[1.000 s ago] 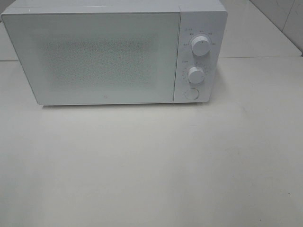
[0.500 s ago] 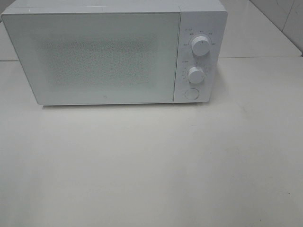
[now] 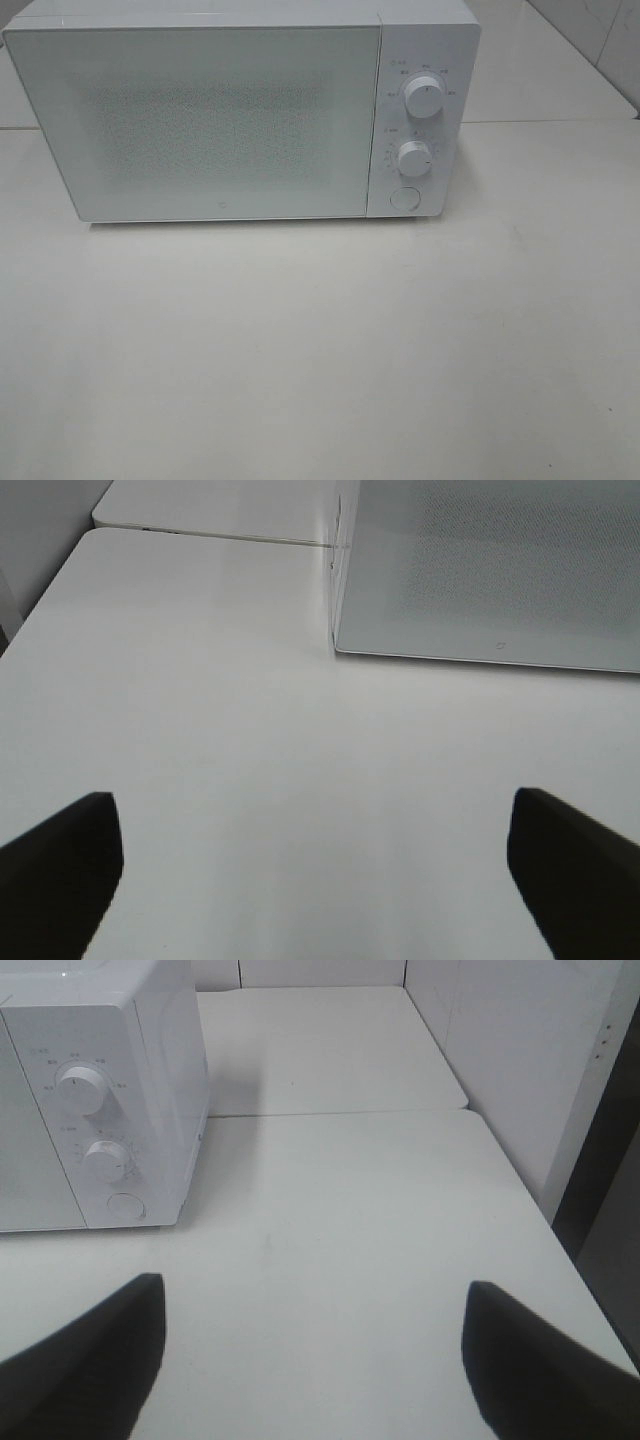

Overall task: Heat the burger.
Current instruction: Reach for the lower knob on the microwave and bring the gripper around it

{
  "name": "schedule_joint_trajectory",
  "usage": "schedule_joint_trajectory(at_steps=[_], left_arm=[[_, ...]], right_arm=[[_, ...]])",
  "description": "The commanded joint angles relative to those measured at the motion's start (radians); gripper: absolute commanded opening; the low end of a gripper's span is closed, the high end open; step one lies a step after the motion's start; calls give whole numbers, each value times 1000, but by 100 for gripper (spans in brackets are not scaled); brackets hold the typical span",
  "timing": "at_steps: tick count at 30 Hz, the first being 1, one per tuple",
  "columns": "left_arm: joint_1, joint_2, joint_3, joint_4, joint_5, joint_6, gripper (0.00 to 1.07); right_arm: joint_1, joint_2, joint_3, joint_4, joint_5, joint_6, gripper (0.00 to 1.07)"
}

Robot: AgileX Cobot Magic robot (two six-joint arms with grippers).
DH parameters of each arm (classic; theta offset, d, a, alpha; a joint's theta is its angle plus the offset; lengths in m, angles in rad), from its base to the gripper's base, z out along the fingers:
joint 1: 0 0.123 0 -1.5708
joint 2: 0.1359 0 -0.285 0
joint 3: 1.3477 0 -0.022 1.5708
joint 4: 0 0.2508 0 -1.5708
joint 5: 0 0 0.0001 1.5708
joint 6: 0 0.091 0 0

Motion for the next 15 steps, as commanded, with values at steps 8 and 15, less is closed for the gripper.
schedule_joint_trajectory(at_steps=[8, 15], left_arm=[[4, -28, 4, -6, -7, 0, 100], [4, -28, 4, -6, -7, 0, 100]], right_arm=[[-5, 168, 128, -1, -326, 19, 76], [-5, 281, 174, -1, -499, 20, 76]])
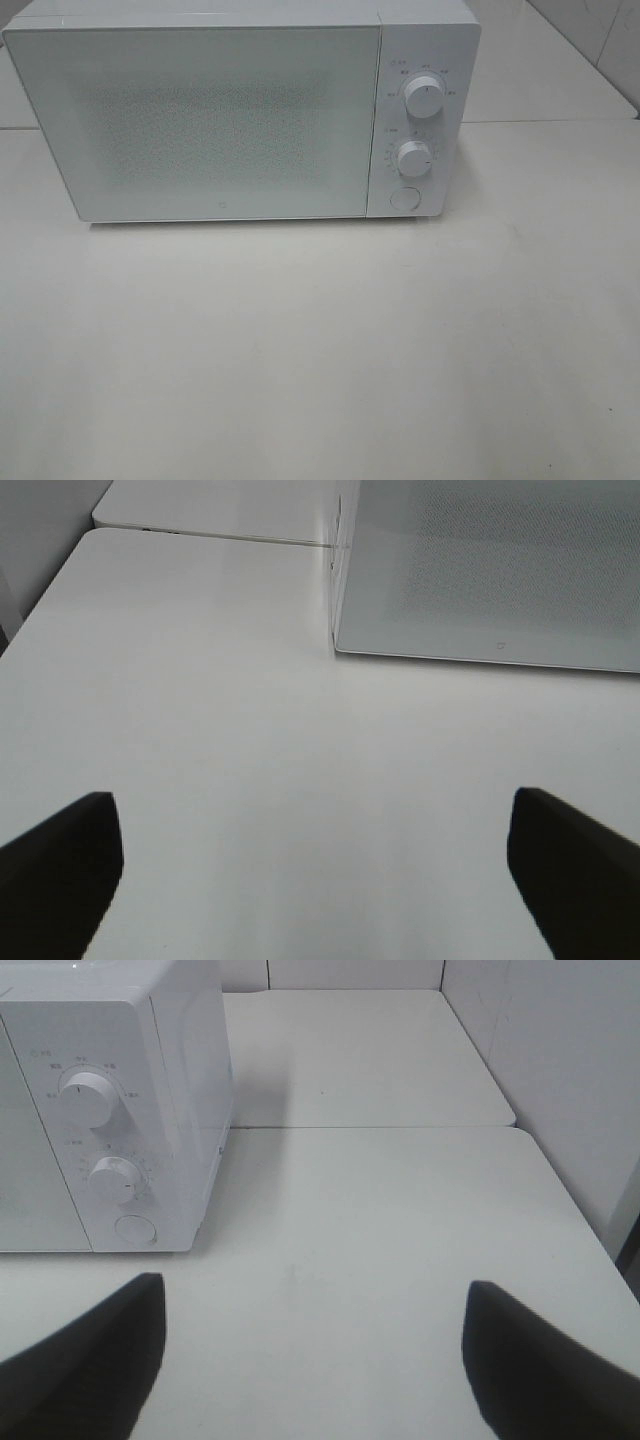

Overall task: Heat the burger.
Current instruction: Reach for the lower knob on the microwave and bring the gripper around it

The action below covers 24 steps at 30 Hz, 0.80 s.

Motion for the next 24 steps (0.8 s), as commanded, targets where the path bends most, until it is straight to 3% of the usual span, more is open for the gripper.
schedule_joint_trajectory(at_steps=[1, 12, 24], left_arm=[[4, -28, 4, -6, -7, 0, 100], [4, -28, 4, -6, -7, 0, 100], [4, -28, 4, -6, -7, 0, 100]], right_arm=[[-5, 86, 28, -1, -150, 10, 76], [-5, 347, 30, 5, -431, 149, 76], [-5, 657, 30, 7, -727, 148, 76]])
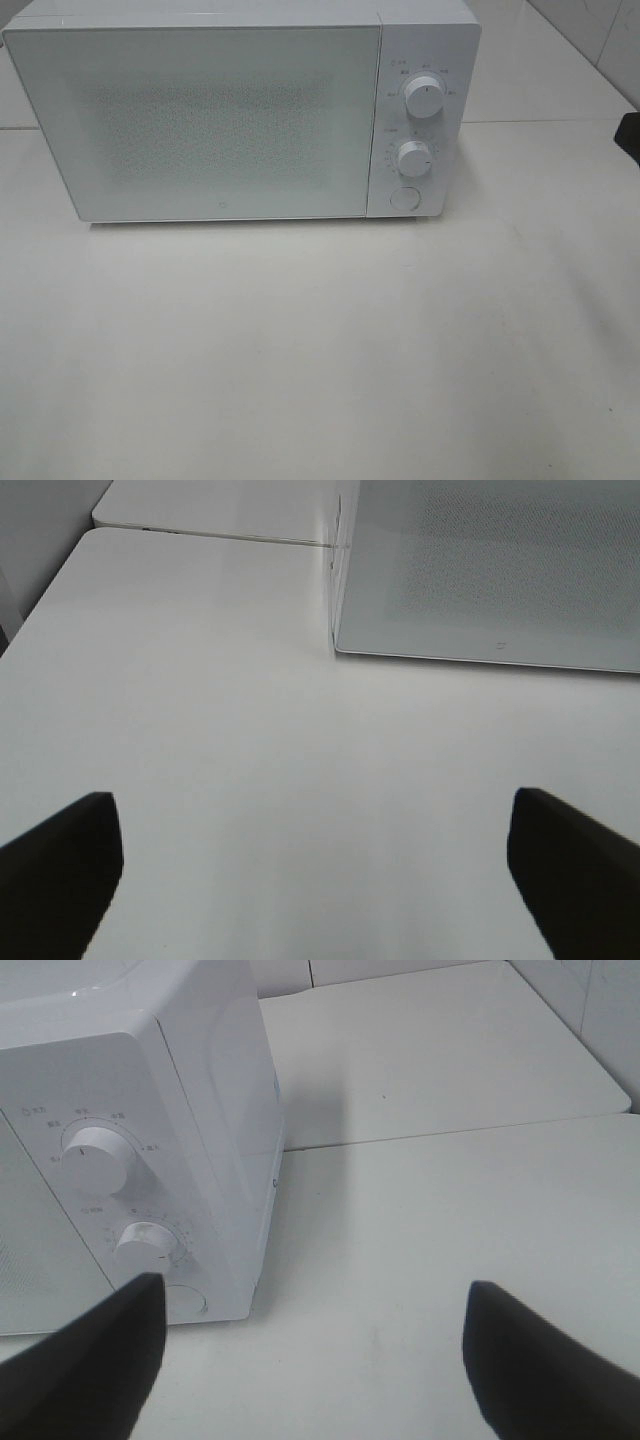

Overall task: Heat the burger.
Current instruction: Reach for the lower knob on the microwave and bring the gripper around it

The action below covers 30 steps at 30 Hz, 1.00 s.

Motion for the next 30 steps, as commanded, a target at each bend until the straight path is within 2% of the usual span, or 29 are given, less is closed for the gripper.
schedule_joint_trajectory(at_steps=[1, 7, 12, 16, 17, 18, 20, 21, 23, 24, 25, 27, 28, 29, 30], left_arm=[[4, -28, 4, -6, -7, 0, 100], [4, -28, 4, -6, -7, 0, 100], [4, -28, 4, -6, -7, 0, 100], [4, -28, 4, -6, -7, 0, 100], [4, -28, 4, -6, -7, 0, 100], [4, -28, 4, -6, -7, 0, 100], [4, -28, 4, -6, -7, 0, 100], [4, -28, 4, -6, -7, 0, 100], [4, -28, 4, -6, -7, 0, 100], [4, -28, 4, -6, -7, 0, 100], [4, -28, 4, -6, -7, 0, 100], [4, -28, 4, -6, -7, 0, 100], [4, -28, 4, -6, -7, 0, 100], [4, -28, 4, -6, -7, 0, 100], [4, -28, 4, -6, -7, 0, 100]], right_arm=[[-5, 55, 2, -1, -84, 11, 76], [-5, 196, 2, 10, -222, 10, 76], [-5, 317, 7, 100, -310, -44, 76], [3, 410, 51, 148, -491, -121, 76], [26, 457, 76, 198, -585, -154, 76], [26, 457, 76, 198, -585, -154, 76], [82, 514, 99, 288, -678, -231, 76], [82, 514, 99, 288, -678, -231, 76], [160, 569, 99, 385, -717, -322, 76], [160, 569, 99, 385, -717, -322, 76], [214, 601, 99, 449, -746, -362, 76], [239, 614, 99, 485, -762, -377, 76], [298, 645, 99, 553, -808, -410, 76], [298, 645, 99, 553, -808, -410, 76], [359, 669, 98, 612, -857, -433, 76]])
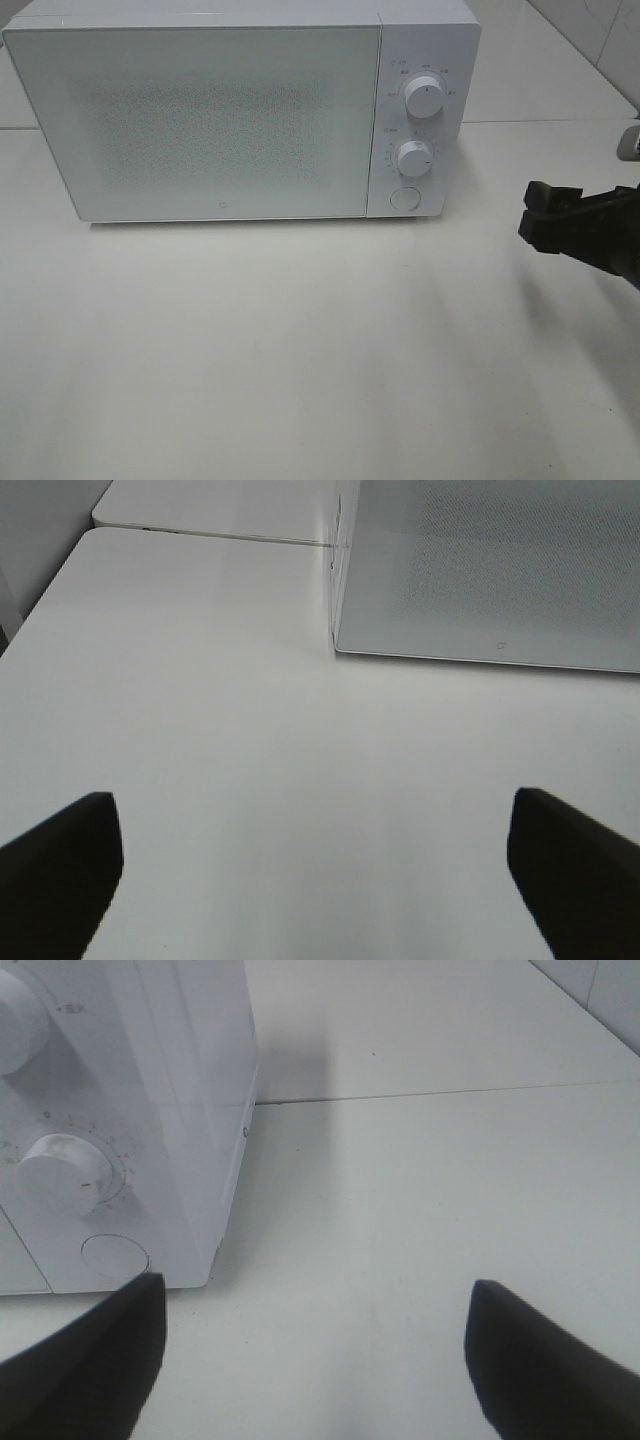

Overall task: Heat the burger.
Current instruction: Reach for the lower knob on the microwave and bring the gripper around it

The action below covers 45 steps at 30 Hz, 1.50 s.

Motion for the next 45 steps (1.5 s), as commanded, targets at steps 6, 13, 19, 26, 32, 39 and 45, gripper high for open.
schedule_joint_trajectory(at_steps=[6, 13, 19, 26, 32, 39, 45], left_arm=[[4, -28, 4, -6, -7, 0, 100], [4, -28, 4, -6, -7, 0, 100], [4, -21, 4, -5, -7, 0, 100], [4, -21, 4, -5, -7, 0, 100], [4, -21, 4, -5, -7, 0, 100], [4, -21, 4, -5, -7, 0, 100], [4, -21, 4, -5, -7, 0, 100]], right_arm=[[229, 82, 1, 265, -209, -79, 76], [352, 111, -36, 418, -242, -108, 76], [418, 157, -107, 472, -242, -203, 76], [418, 218, -180, 469, -232, -224, 76], [418, 290, -254, 466, -233, -224, 76], [413, 317, -309, 460, -233, -224, 76], [376, 360, -383, 410, -191, -224, 76]])
